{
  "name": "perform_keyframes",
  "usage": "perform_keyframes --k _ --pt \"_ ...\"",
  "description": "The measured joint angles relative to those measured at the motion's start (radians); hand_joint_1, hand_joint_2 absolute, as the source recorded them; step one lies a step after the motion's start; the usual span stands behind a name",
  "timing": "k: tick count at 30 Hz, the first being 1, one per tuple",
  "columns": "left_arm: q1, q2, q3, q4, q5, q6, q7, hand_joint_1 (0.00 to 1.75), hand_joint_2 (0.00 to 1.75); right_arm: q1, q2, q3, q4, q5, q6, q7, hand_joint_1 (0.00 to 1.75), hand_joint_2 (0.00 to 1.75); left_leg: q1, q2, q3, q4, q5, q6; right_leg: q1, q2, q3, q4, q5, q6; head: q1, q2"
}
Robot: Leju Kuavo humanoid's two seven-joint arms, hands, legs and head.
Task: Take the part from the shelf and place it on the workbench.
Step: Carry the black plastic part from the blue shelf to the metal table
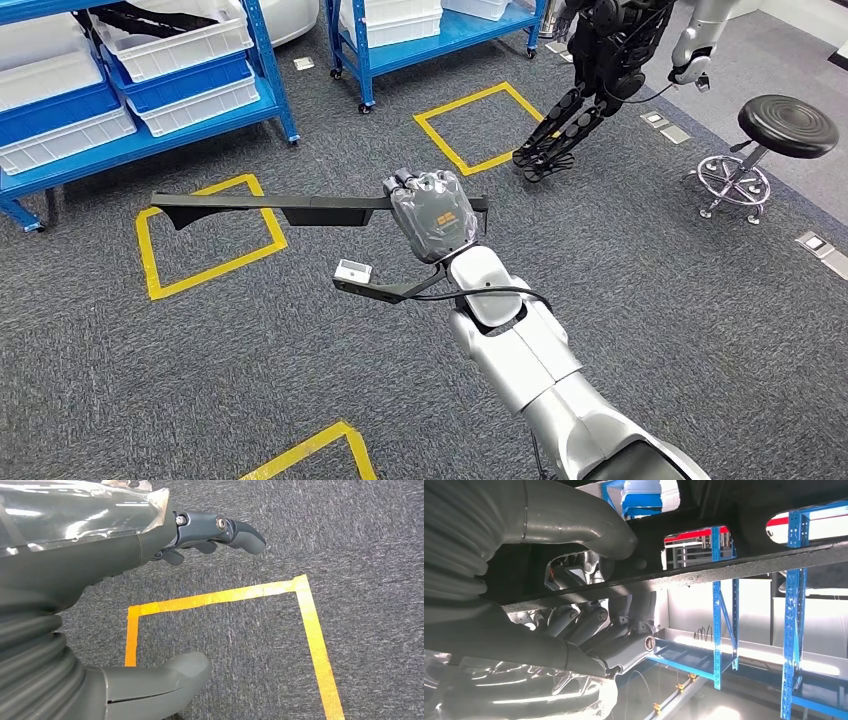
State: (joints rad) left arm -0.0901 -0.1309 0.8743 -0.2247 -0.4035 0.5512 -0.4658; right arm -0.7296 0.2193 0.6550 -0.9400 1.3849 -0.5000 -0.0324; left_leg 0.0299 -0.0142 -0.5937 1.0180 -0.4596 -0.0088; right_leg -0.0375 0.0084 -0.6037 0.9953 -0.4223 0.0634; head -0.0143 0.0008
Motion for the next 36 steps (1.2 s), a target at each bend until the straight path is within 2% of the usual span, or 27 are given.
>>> perform_keyframes --k 28,31,33,35,36 --pt "0.000 -0.002 0.000 0.000 -0.024 -0.006 -0.002 0.00 1.75 0.038 -0.026 -0.029 -0.047 0.018 0.012 0.006 1.64 1.75 -0.001 0.000 -0.003 0.001 0.000 0.001 0.000 0.001 -0.002 -0.001 0.001 0.001 0.000 0.000" --pt "0.000 -0.001 0.000 0.000 -0.024 -0.006 -0.001 0.00 1.75 0.041 -0.026 -0.029 -0.052 0.015 0.012 0.005 1.64 1.75 -0.005 0.000 -0.007 0.007 -0.002 0.007 -0.008 0.001 -0.003 -0.005 0.006 0.009 0.000 0.000" --pt "-0.001 0.000 0.000 0.000 -0.024 -0.004 0.001 0.00 1.75 0.042 -0.024 -0.030 -0.055 0.009 0.011 -0.001 1.64 1.75 -0.004 0.004 -0.005 0.000 0.003 0.017 -0.011 0.004 -0.005 -0.008 0.009 0.016 0.000 0.000" --pt "-0.001 -0.002 0.000 0.000 -0.024 0.000 0.002 0.00 1.75 0.041 -0.023 -0.031 -0.058 0.005 0.011 -0.006 1.64 1.75 -0.001 0.016 0.002 -0.014 0.013 0.031 -0.010 0.003 -0.020 0.021 -0.010 0.014 0.003 0.000" --pt "-0.001 -0.002 0.000 0.000 -0.024 0.001 0.003 0.00 1.75 0.041 -0.023 -0.032 -0.058 0.003 0.011 -0.007 1.64 1.75 0.000 0.024 0.005 -0.021 0.017 0.037 -0.009 0.001 -0.042 0.067 -0.035 0.007 0.006 0.000"
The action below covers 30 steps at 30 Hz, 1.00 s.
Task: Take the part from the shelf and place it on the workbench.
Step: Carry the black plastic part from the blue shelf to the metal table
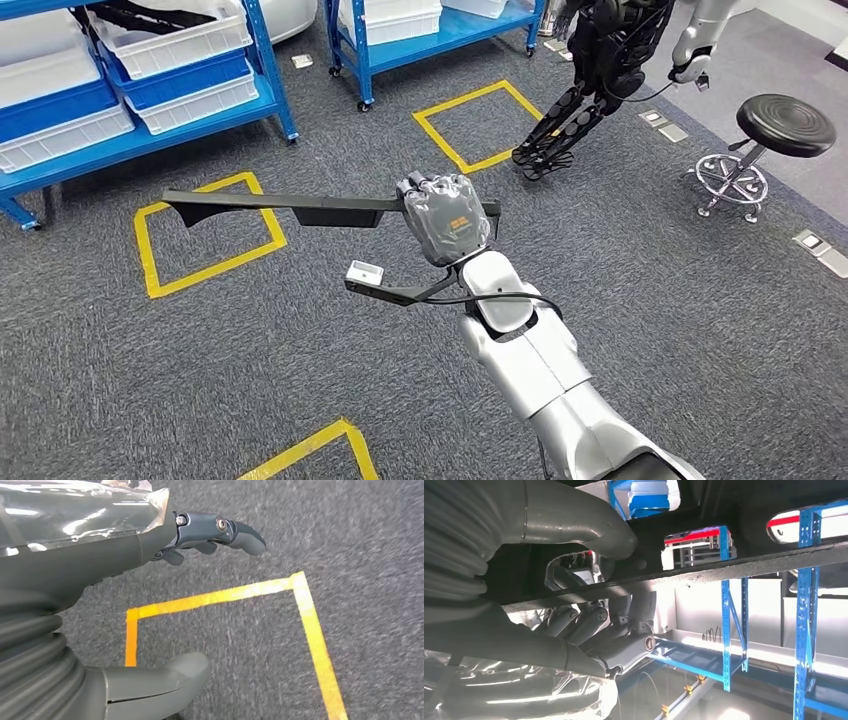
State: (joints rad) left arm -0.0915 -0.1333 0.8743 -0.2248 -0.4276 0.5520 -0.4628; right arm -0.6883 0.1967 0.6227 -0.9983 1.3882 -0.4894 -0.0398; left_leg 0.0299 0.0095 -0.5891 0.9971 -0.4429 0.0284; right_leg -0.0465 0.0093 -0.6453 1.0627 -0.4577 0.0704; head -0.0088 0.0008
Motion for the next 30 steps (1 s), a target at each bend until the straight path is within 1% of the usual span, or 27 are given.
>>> perform_keyframes --k 2,3,4,5,6,7,8,9,10,11,12,13,14,15,17,18,19,20,21,23,24,25,26,27,28,29,30 --pt "0.000 0.000 0.000 0.000 0.000 0.002 0.002 0.00 1.75 0.002 -0.001 -0.002 0.000 -0.001 0.000 -0.002 1.64 1.75 -0.003 0.014 0.000 -0.001 0.002 0.004 0.002 -0.002 -0.064 0.141 -0.062 -0.014 0.004 0.000" --pt "0.000 0.000 0.000 0.000 0.001 0.002 0.002 0.00 1.75 0.004 -0.002 -0.003 0.000 -0.002 0.000 -0.002 1.64 1.75 -0.005 0.020 0.000 -0.001 0.002 0.004 0.004 -0.002 -0.091 0.201 -0.083 -0.015 0.005 0.000" --pt "0.000 -0.001 0.000 0.000 0.001 0.003 0.003 0.00 1.75 0.007 -0.003 -0.004 0.000 -0.002 0.000 -0.003 1.64 1.75 -0.007 0.028 0.000 -0.001 0.001 0.003 0.007 -0.002 -0.101 0.228 -0.089 -0.013 0.006 0.000" --pt "-0.001 -0.002 0.000 0.000 0.001 0.003 0.004 0.00 1.75 0.009 -0.004 -0.005 0.000 -0.002 0.000 -0.004 1.64 1.75 -0.009 0.035 0.000 0.000 0.001 0.002 0.009 -0.004 -0.092 0.213 -0.080 -0.009 0.007 0.000" --pt "-0.001 -0.003 0.000 0.000 0.001 0.003 0.004 0.00 1.75 0.009 -0.004 -0.005 0.000 -0.002 0.000 -0.005 1.64 1.75 -0.010 0.042 0.000 0.002 -0.001 0.000 0.009 -0.011 -0.060 0.156 -0.057 -0.004 0.007 0.000" --pt "-0.002 -0.004 0.000 0.000 0.001 0.003 0.005 0.00 1.75 0.009 -0.004 -0.005 0.000 -0.002 0.000 -0.006 1.64 1.75 -0.011 0.050 0.001 0.005 -0.003 -0.003 0.010 -0.029 -0.021 0.080 -0.034 -0.002 0.008 0.000" --pt "-0.002 -0.004 0.000 0.000 0.002 0.004 0.005 0.00 1.75 0.007 -0.002 -0.006 0.000 -0.002 0.000 -0.007 1.64 1.75 -0.013 0.057 0.000 0.009 -0.006 -0.009 0.014 -0.048 0.013 0.017 -0.014 -0.004 0.008 0.000" --pt "-0.003 -0.004 0.000 0.000 0.002 0.004 0.005 0.00 1.75 0.005 0.000 -0.006 0.000 -0.002 0.000 -0.007 1.64 1.75 -0.016 0.063 0.000 0.012 -0.010 -0.015 0.019 -0.061 0.035 -0.026 -0.001 -0.011 0.009 0.000" --pt "-0.003 -0.003 0.000 0.000 0.003 0.005 0.005 0.00 1.75 0.003 0.002 -0.006 0.000 -0.001 0.000 -0.008 1.64 1.75 -0.018 0.070 0.001 0.014 -0.012 -0.020 0.024 -0.067 0.042 -0.042 0.003 -0.021 0.008 0.000" --pt "-0.003 -0.003 0.000 0.000 0.004 0.006 0.005 0.00 1.75 0.003 0.004 -0.007 0.000 -0.001 0.000 -0.009 1.64 1.75 -0.019 0.077 0.002 0.013 -0.013 -0.026 0.029 -0.060 0.040 -0.040 0.005 -0.031 0.007 0.000" --pt "-0.003 -0.004 0.000 0.000 0.005 0.006 0.005 0.00 1.75 0.002 0.005 -0.007 0.000 -0.001 0.000 -0.010 1.64 1.75 -0.017 0.086 0.004 0.011 -0.013 -0.030 0.028 -0.048 0.037 -0.040 0.007 -0.040 0.006 0.000" --pt "-0.004 -0.004 0.001 0.000 0.006 0.007 0.005 0.00 1.75 0.001 0.007 -0.008 0.000 -0.002 0.000 -0.011 1.64 1.75 -0.013 0.084 0.004 0.014 -0.019 -0.036 0.024 -0.037 0.037 -0.041 0.010 -0.048 0.003 0.000" --pt "-0.005 -0.004 0.001 0.000 0.006 0.008 0.005 0.00 1.75 0.000 0.009 -0.008 0.000 -0.002 0.000 -0.012 1.64 1.75 -0.010 0.071 -0.002 0.031 -0.035 -0.041 0.021 -0.026 0.037 -0.043 0.013 -0.057 0.002 0.000" --pt "-0.005 -0.004 0.001 0.000 0.007 0.010 0.005 0.00 1.75 0.000 0.011 -0.008 0.000 -0.002 0.000 -0.013 1.64 1.75 -0.006 0.050 -0.017 0.069 -0.063 -0.045 0.016 -0.016 0.038 -0.045 0.016 -0.066 0.000 0.000" --pt "-0.004 -0.004 0.002 0.000 0.007 0.011 0.006 0.00 1.75 0.000 0.016 -0.008 0.001 -0.002 0.001 -0.013 1.64 1.75 -0.003 0.006 -0.073 0.201 -0.138 -0.049 0.018 0.006 0.037 -0.045 0.019 -0.077 -0.004 0.000" --pt "-0.004 -0.004 0.003 0.000 0.007 0.012 0.006 0.00 1.75 0.000 0.018 -0.008 0.002 -0.002 0.001 -0.013 1.64 1.75 -0.003 -0.004 -0.102 0.265 -0.165 -0.050 0.021 0.017 0.037 -0.045 0.020 -0.079 -0.005 0.000" --pt "-0.003 -0.004 0.005 0.000 0.007 0.012 0.006 0.00 1.75 0.000 0.019 -0.008 0.003 -0.002 0.001 -0.014 1.64 1.75 -0.003 -0.008 -0.120 0.302 -0.172 -0.049 0.023 0.031 0.037 -0.045 0.020 -0.080 -0.005 0.000" --pt "-0.003 -0.004 0.006 0.000 0.007 0.013 0.006 0.00 1.75 0.001 0.018 -0.008 0.004 -0.002 0.001 -0.014 1.64 1.75 -0.003 -0.009 -0.119 0.300 -0.159 -0.047 0.024 0.044 0.037 -0.044 0.021 -0.080 -0.005 0.000" --pt "-0.003 -0.004 0.008 0.000 0.007 0.013 0.006 0.00 1.75 0.002 0.019 -0.008 0.005 -0.001 0.001 -0.014 1.64 1.75 -0.003 -0.014 -0.099 0.257 -0.128 -0.045 0.025 0.058 0.037 -0.043 0.021 -0.080 -0.005 0.000" --pt "-0.003 -0.003 0.010 0.000 0.007 0.013 0.007 0.00 1.75 0.001 0.020 -0.008 0.006 -0.001 0.002 -0.014 1.64 1.75 0.001 -0.051 -0.033 0.119 -0.059 -0.038 0.028 0.085 0.037 -0.040 0.022 -0.078 -0.005 0.000" --pt "-0.004 -0.003 0.011 0.000 0.006 0.014 0.007 0.00 1.75 -0.001 0.022 -0.008 0.006 -0.001 0.002 -0.014 1.64 1.75 0.002 -0.070 -0.007 0.067 -0.042 -0.035 0.030 0.097 0.034 -0.038 0.023 -0.076 -0.004 0.000" --pt "-0.004 -0.003 0.012 0.000 0.006 0.014 0.007 0.00 1.75 -0.002 0.023 -0.008 0.006 -0.002 0.002 -0.014 1.64 1.75 0.002 -0.084 0.007 0.039 -0.038 -0.033 0.030 0.107 0.031 -0.037 0.025 -0.072 -0.003 0.000" --pt "-0.004 -0.003 0.013 0.000 0.005 0.014 0.008 0.00 1.75 -0.003 0.024 -0.008 0.006 -0.002 0.002 -0.014 1.64 1.75 0.000 -0.085 0.010 0.032 -0.041 -0.031 0.030 0.117 0.026 -0.039 0.028 -0.066 -0.003 0.000" --pt "-0.005 -0.004 0.014 0.000 0.004 0.014 0.009 0.00 1.75 -0.003 0.024 -0.009 0.006 -0.002 0.002 -0.015 1.64 1.75 -0.003 -0.075 0.011 0.029 -0.040 -0.027 0.028 0.128 0.022 -0.042 0.033 -0.059 -0.002 0.000" --pt "-0.007 -0.004 0.015 0.000 0.004 0.014 0.009 0.00 1.75 -0.003 0.024 -0.011 0.006 -0.002 0.002 -0.015 1.64 1.75 -0.003 -0.062 0.013 0.023 -0.035 -0.020 0.028 0.126 0.017 -0.042 0.034 -0.054 -0.002 0.000" --pt "-0.008 -0.005 0.016 0.000 0.003 0.015 0.009 0.00 1.75 -0.003 0.023 -0.012 0.006 -0.002 0.002 -0.015 1.64 1.75 -0.003 -0.049 0.015 0.016 -0.030 -0.012 0.031 0.106 0.007 -0.030 0.027 -0.051 -0.001 0.000" --pt "-0.009 -0.005 0.016 0.000 0.003 0.015 0.009 0.00 1.75 -0.005 0.023 -0.013 0.006 -0.002 0.002 -0.015 1.64 1.75 -0.003 -0.035 0.017 0.009 -0.025 -0.003 0.034 0.077 -0.012 0.002 0.010 -0.051 0.002 0.000"
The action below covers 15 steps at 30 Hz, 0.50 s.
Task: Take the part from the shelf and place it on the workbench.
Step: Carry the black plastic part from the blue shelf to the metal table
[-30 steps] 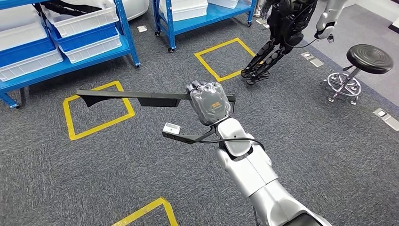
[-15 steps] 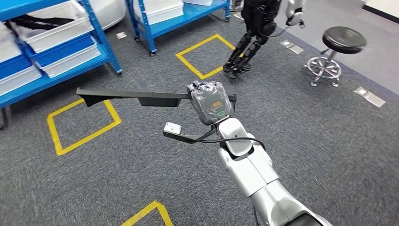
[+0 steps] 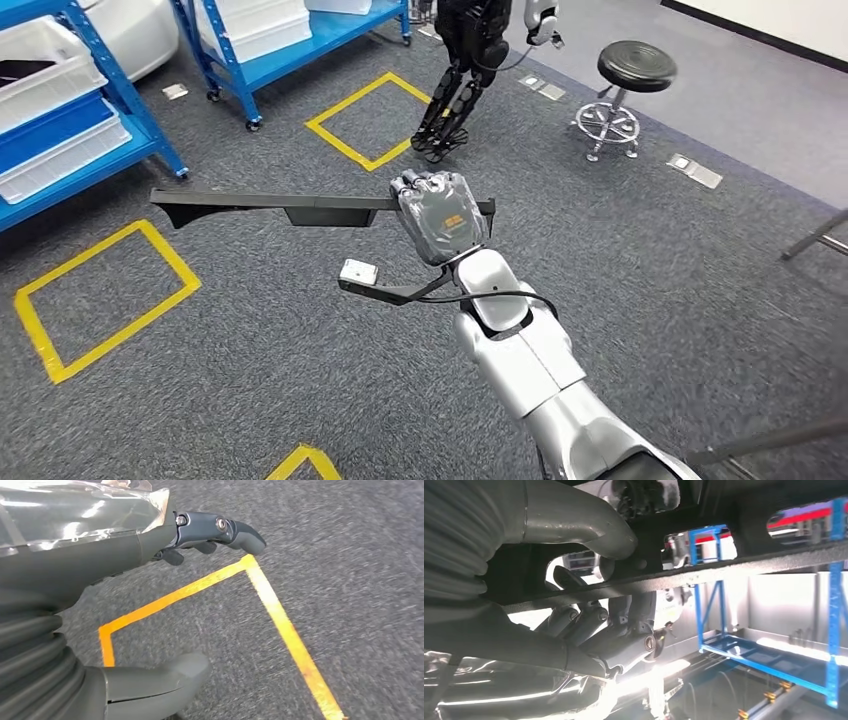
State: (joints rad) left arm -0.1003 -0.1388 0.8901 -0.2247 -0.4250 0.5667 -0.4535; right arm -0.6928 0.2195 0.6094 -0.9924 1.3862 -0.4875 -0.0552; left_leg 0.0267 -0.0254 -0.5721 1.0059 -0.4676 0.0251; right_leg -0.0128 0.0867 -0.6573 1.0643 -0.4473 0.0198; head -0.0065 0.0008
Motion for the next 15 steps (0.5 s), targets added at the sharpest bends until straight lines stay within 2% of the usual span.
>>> perform_keyframes --k 1,2,3,4,5,6,7,8,9,10,11,12,13,14,15 --pt "0.000 0.000 0.000 0.000 0.000 0.000 0.000 0.00 1.75 -0.001 0.000 -0.001 0.000 0.000 0.000 0.000 1.64 1.75 -0.001 0.014 0.001 -0.004 0.003 0.006 0.001 -0.035 -0.028 0.056 -0.026 -0.003 0.002 0.000" --pt "0.000 0.000 0.000 0.000 -0.001 0.000 0.000 0.00 1.75 -0.002 0.000 -0.001 0.000 -0.001 0.000 0.000 1.64 1.75 -0.004 0.027 0.001 -0.005 0.004 0.010 0.001 -0.060 -0.063 0.126 -0.055 -0.004 0.005 0.000" --pt "0.001 0.000 0.001 0.000 -0.001 0.000 0.000 0.00 1.75 -0.002 0.000 -0.001 0.000 -0.001 0.000 0.000 1.64 1.75 -0.006 0.042 0.000 -0.005 0.005 0.011 -0.001 -0.070 -0.096 0.195 -0.078 -0.003 0.006 0.000" --pt "0.001 0.000 0.001 0.000 -0.001 0.000 0.000 0.00 1.75 -0.001 -0.002 -0.001 0.000 -0.001 0.000 0.000 1.64 1.75 -0.008 0.056 0.000 -0.005 0.005 0.012 -0.003 -0.073 -0.117 0.242 -0.091 0.001 0.007 0.000" --pt "0.001 0.000 0.001 0.000 -0.001 0.000 0.000 0.00 1.75 0.000 -0.003 -0.001 0.001 -0.001 0.000 0.000 1.64 1.75 -0.009 0.070 0.000 -0.005 0.004 0.011 -0.004 -0.076 -0.120 0.251 -0.089 0.007 0.007 0.000" --pt "0.001 0.000 0.001 0.000 -0.001 0.000 0.000 0.00 1.75 0.000 -0.004 -0.001 0.001 -0.001 0.000 0.000 1.64 1.75 -0.010 0.084 0.000 -0.005 0.004 0.011 -0.005 -0.082 -0.098 0.213 -0.073 0.014 0.008 0.000" --pt "0.000 0.000 0.001 0.000 -0.001 0.000 0.000 0.00 1.75 0.000 -0.005 -0.001 0.001 -0.001 0.000 0.000 1.64 1.75 -0.010 0.096 0.001 -0.005 0.003 0.010 -0.005 -0.095 -0.058 0.142 -0.048 0.020 0.008 0.000" --pt "0.000 0.000 0.001 0.000 -0.002 0.000 0.000 0.00 1.75 -0.001 -0.005 -0.001 0.001 -0.002 0.000 0.000 1.64 1.75 -0.012 0.108 0.002 -0.004 0.002 0.008 -0.003 -0.123 -0.013 0.060 -0.026 0.021 0.009 0.000" --pt "0.000 0.000 0.002 0.000 -0.002 0.000 0.000 0.00 1.75 -0.003 -0.004 -0.001 0.001 -0.003 0.000 0.001 1.64 1.75 -0.015 0.118 0.003 -0.004 0.000 0.004 0.002 -0.146 0.025 -0.007 -0.007 0.018 0.009 0.000" --pt "0.000 0.000 0.002 0.000 -0.003 0.000 0.001 0.00 1.75 -0.004 -0.004 -0.002 0.001 -0.004 0.000 0.001 1.64 1.75 -0.019 0.127 0.004 -0.003 -0.001 0.000 0.007 -0.162 0.046 -0.046 0.003 0.012 0.008 0.000" --pt "0.000 -0.001 0.002 0.000 -0.003 0.000 0.001 0.00 1.75 -0.005 -0.004 -0.003 0.001 -0.005 0.000 0.002 1.64 1.75 -0.022 0.137 0.005 -0.003 -0.003 -0.005 0.011 -0.167 0.052 -0.061 0.006 0.005 0.008 0.000" --pt "0.000 -0.001 0.002 0.000 -0.003 0.001 0.001 0.00 1.75 -0.004 -0.005 -0.005 0.001 -0.006 -0.001 0.002 1.64 1.75 -0.024 0.147 0.005 -0.003 -0.004 -0.009 0.014 -0.154 0.050 -0.061 0.010 0.000 0.007 0.000" --pt "-0.001 -0.001 0.002 0.000 -0.004 0.001 0.002 0.00 1.75 -0.004 -0.006 -0.008 0.001 -0.008 -0.001 0.003 1.64 1.75 -0.021 0.151 0.005 -0.001 -0.007 -0.014 0.006 -0.141 0.048 -0.064 0.014 -0.006 0.007 0.000" --pt "-0.001 -0.001 0.002 0.000 -0.004 0.001 0.002 0.00 1.75 -0.004 -0.008 -0.011 0.001 -0.010 -0.001 0.004 1.64 1.75 -0.017 0.137 0.002 0.009 -0.017 -0.019 0.001 -0.128 0.048 -0.066 0.018 -0.013 0.006 0.000" --pt "-0.001 -0.001 0.003 0.000 -0.005 0.001 0.002 0.00 1.75 -0.005 -0.008 -0.014 0.001 -0.011 -0.002 0.006 1.64 1.75 -0.013 0.112 -0.008 0.033 -0.037 -0.023 -0.005 -0.116 0.049 -0.069 0.023 -0.020 0.004 0.000"
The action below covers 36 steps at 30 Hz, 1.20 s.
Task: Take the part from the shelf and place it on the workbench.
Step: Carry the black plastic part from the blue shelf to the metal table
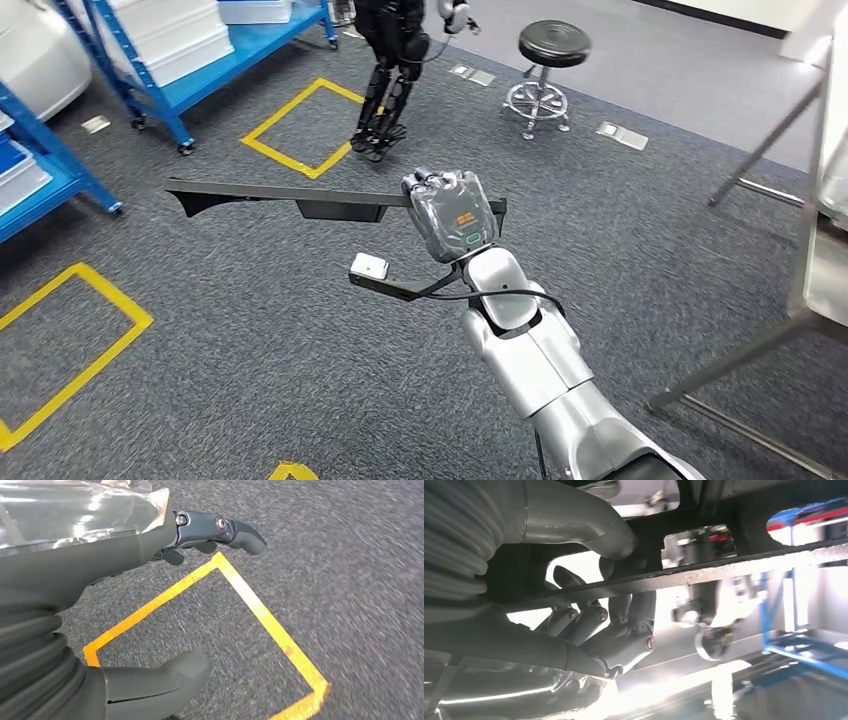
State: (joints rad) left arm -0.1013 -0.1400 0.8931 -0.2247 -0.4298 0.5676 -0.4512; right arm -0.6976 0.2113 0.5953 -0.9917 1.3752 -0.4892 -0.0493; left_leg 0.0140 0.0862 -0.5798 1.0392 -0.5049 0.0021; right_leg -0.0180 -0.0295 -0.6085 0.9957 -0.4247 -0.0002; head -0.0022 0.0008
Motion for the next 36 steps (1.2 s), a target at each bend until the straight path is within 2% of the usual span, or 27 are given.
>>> perform_keyframes --k 2,4,5,6,7,9,11,13,14,15,17,18,19,20,21,22,23,25,26,27,28,29,31,33,34,35,36 --pt "0.003 0.001 0.002 0.000 -0.001 0.000 0.001 0.00 1.75 -0.001 0.000 -0.004 0.000 -0.001 0.000 0.004 1.64 1.75 0.005 -0.063 -0.047 0.113 -0.069 -0.007 -0.004 0.025 0.000 -0.002 0.006 -0.010 -0.005 0.000" --pt "0.006 0.001 0.005 0.001 -0.003 0.000 0.003 0.00 1.75 0.001 -0.003 -0.010 0.000 0.000 0.000 0.008 1.64 1.75 0.007 -0.084 -0.104 0.238 -0.120 -0.011 -0.003 0.051 -0.002 -0.001 0.008 -0.013 -0.008 0.000" --pt "0.007 0.001 0.005 0.001 -0.005 0.000 0.004 0.00 1.75 0.003 -0.006 -0.014 0.000 0.001 -0.001 0.011 1.64 1.75 0.009 -0.085 -0.114 0.258 -0.117 -0.013 -0.004 0.066 -0.002 0.000 0.009 -0.013 -0.008 0.000" --pt "0.008 0.002 0.006 0.001 -0.008 0.000 0.006 0.00 1.75 0.004 -0.010 -0.018 0.000 0.004 -0.001 0.014 1.64 1.75 0.012 -0.087 -0.106 0.237 -0.094 -0.014 -0.005 0.081 -0.002 0.002 0.010 -0.012 -0.008 0.000" --pt "0.008 0.003 0.006 0.001 -0.011 0.000 0.007 0.00 1.75 0.005 -0.014 -0.023 -0.001 0.006 -0.002 0.017 1.64 1.75 0.017 -0.094 -0.080 0.181 -0.057 -0.016 -0.007 0.095 -0.003 0.006 0.010 -0.010 -0.009 0.000" --pt "0.008 0.003 0.006 0.002 -0.017 -0.002 0.007 0.00 1.75 0.004 -0.022 -0.035 -0.002 0.011 -0.006 0.025 1.64 1.75 0.030 -0.138 -0.021 0.056 -0.002 -0.022 -0.008 0.122 -0.010 0.019 0.009 -0.002 -0.009 0.000" --pt "0.008 0.003 0.005 0.003 -0.021 -0.007 0.006 0.00 1.75 0.003 -0.030 -0.048 -0.007 0.016 -0.012 0.032 1.64 1.75 0.031 -0.167 0.001 0.004 0.008 -0.019 -0.003 0.144 -0.025 0.024 0.012 0.016 -0.009 0.000" --pt "0.007 0.002 0.005 0.003 -0.024 -0.014 0.005 0.00 1.75 0.008 -0.045 -0.064 -0.020 0.023 -0.017 0.037 1.64 1.75 0.022 -0.149 0.000 -0.001 0.014 -0.002 0.000 0.165 -0.039 0.018 0.022 0.036 -0.007 0.000" --pt "0.006 0.002 0.005 0.003 -0.027 -0.017 0.004 0.00 1.75 0.013 -0.054 -0.073 -0.030 0.027 -0.017 0.040 1.64 1.75 0.018 -0.138 0.000 -0.006 0.020 0.010 0.000 0.158 -0.046 0.023 0.021 0.042 -0.007 0.000" --pt "0.005 0.002 0.005 0.003 -0.031 -0.020 0.004 0.00 1.75 0.017 -0.063 -0.082 -0.040 0.033 -0.018 0.042 1.64 1.75 0.016 -0.125 0.000 -0.011 0.026 0.022 0.001 0.137 -0.059 0.043 0.010 0.044 -0.004 0.000" --pt "0.005 0.002 0.005 0.003 -0.039 -0.025 0.003 0.00 1.75 0.025 -0.077 -0.097 -0.061 0.044 -0.017 0.050 1.64 1.75 0.009 -0.098 -0.002 -0.018 0.033 0.038 0.003 0.075 -0.109 0.148 -0.042 0.038 0.004 0.000" --pt "0.006 0.002 0.005 0.003 -0.042 -0.028 0.003 0.00 1.75 0.030 -0.084 -0.104 -0.070 0.050 -0.017 0.054 1.64 1.75 0.005 -0.084 -0.004 -0.018 0.034 0.042 0.003 0.056 -0.142 0.222 -0.074 0.036 0.007 0.000" --pt "0.007 0.002 0.005 0.003 -0.046 -0.031 0.003 0.00 1.75 0.037 -0.090 -0.110 -0.079 0.056 -0.016 0.058 1.64 1.75 0.000 -0.068 -0.005 -0.018 0.035 0.043 0.003 0.047 -0.168 0.284 -0.098 0.037 0.008 0.000" --pt "0.007 0.002 0.005 0.003 -0.049 -0.033 0.003 0.00 1.75 0.045 -0.096 -0.116 -0.087 0.061 -0.016 0.060 1.64 1.75 -0.004 -0.053 -0.006 -0.018 0.035 0.044 0.004 0.044 -0.178 0.316 -0.110 0.039 0.008 0.000" --pt "0.006 0.002 0.005 0.003 -0.051 -0.035 0.003 0.00 1.75 0.054 -0.103 -0.123 -0.095 0.065 -0.015 0.062 1.64 1.75 -0.007 -0.040 -0.006 -0.018 0.035 0.044 0.004 0.041 -0.164 0.304 -0.106 0.043 0.008 0.000" --pt "0.006 0.002 0.005 0.003 -0.053 -0.036 0.003 0.00 1.75 0.061 -0.108 -0.128 -0.102 0.068 -0.015 0.062 1.64 1.75 -0.010 -0.027 -0.006 -0.018 0.035 0.044 0.006 0.034 -0.129 0.249 -0.090 0.046 0.009 0.000" --pt "0.005 0.002 0.004 0.003 -0.054 -0.036 0.003 0.00 1.75 0.065 -0.113 -0.133 -0.110 0.070 -0.015 0.063 1.64 1.75 -0.012 -0.015 -0.006 -0.018 0.035 0.044 0.009 0.013 -0.079 0.170 -0.070 0.046 0.009 0.000" --pt "0.003 0.001 0.004 0.003 -0.055 -0.037 0.003 0.00 1.75 0.069 -0.117 -0.140 -0.126 0.070 -0.015 0.064 1.64 1.75 -0.019 0.007 -0.005 -0.017 0.033 0.040 0.022 -0.040 -0.003 0.043 -0.039 0.034 0.009 0.000" --pt "0.002 0.001 0.004 0.003 -0.056 -0.038 0.003 0.00 1.75 0.069 -0.118 -0.142 -0.133 0.071 -0.015 0.065 1.64 1.75 -0.020 0.017 -0.003 -0.017 0.031 0.038 0.029 -0.055 0.012 0.016 -0.031 0.026 0.009 0.000" --pt "0.002 0.000 0.004 0.003 -0.057 -0.039 0.003 0.00 1.75 0.070 -0.119 -0.144 -0.139 0.072 -0.015 0.067 1.64 1.75 -0.021 0.029 -0.001 -0.018 0.030 0.034 0.034 -0.054 0.010 0.011 -0.028 0.019 0.009 0.000" --pt "0.001 -0.001 0.004 0.003 -0.060 -0.041 0.002 0.00 1.75 0.071 -0.122 -0.147 -0.145 0.075 -0.015 0.069 1.64 1.75 -0.021 0.041 0.001 -0.019 0.028 0.031 0.034 -0.040 0.010 0.006 -0.024 0.013 0.009 0.000" --pt "-0.001 -0.002 0.003 0.003 -0.064 -0.042 0.002 0.00 1.75 0.075 -0.126 -0.151 -0.152 0.078 -0.016 0.071 1.64 1.75 -0.018 0.039 0.001 -0.016 0.023 0.026 0.026 -0.028 0.012 0.001 -0.019 0.008 0.007 0.000" --pt "-0.002 -0.002 -0.001 0.003 -0.076 -0.046 0.001 0.00 1.75 0.084 -0.133 -0.159 -0.169 0.086 -0.016 0.077 1.64 1.75 -0.012 -0.008 -0.019 0.034 -0.015 0.016 0.011 -0.005 0.020 -0.010 -0.009 -0.006 0.004 0.000" --pt "0.000 -0.001 -0.005 0.003 -0.089 -0.050 0.000 0.00 1.75 0.101 -0.138 -0.166 -0.189 0.091 -0.017 0.082 1.64 1.75 -0.004 -0.068 -0.073 0.159 -0.082 0.008 0.005 0.020 0.021 -0.013 -0.003 -0.016 0.000 0.000" --pt "0.000 -0.001 -0.008 0.004 -0.095 -0.052 0.000 0.00 1.75 0.114 -0.140 -0.170 -0.199 0.093 -0.018 0.085 1.64 1.75 -0.002 -0.081 -0.101 0.222 -0.107 0.004 0.006 0.033 0.021 -0.013 -0.003 -0.017 -0.002 0.000" --pt "0.000 -0.001 -0.011 0.004 -0.101 -0.055 -0.001 0.00 1.75 0.130 -0.145 -0.175 -0.210 0.097 -0.019 0.087 1.64 1.75 0.002 -0.086 -0.120 0.261 -0.115 0.000 0.006 0.048 0.021 -0.012 -0.003 -0.017 -0.003 0.000" --pt "-0.002 -0.001 -0.015 0.004 -0.105 -0.058 -0.002 0.00 1.75 0.147 -0.150 -0.181 -0.221 0.102 -0.020 0.090 1.64 1.75 0.008 -0.087 -0.122 0.262 -0.102 -0.004 0.005 0.064 0.022 -0.010 -0.003 -0.017 -0.003 0.000"
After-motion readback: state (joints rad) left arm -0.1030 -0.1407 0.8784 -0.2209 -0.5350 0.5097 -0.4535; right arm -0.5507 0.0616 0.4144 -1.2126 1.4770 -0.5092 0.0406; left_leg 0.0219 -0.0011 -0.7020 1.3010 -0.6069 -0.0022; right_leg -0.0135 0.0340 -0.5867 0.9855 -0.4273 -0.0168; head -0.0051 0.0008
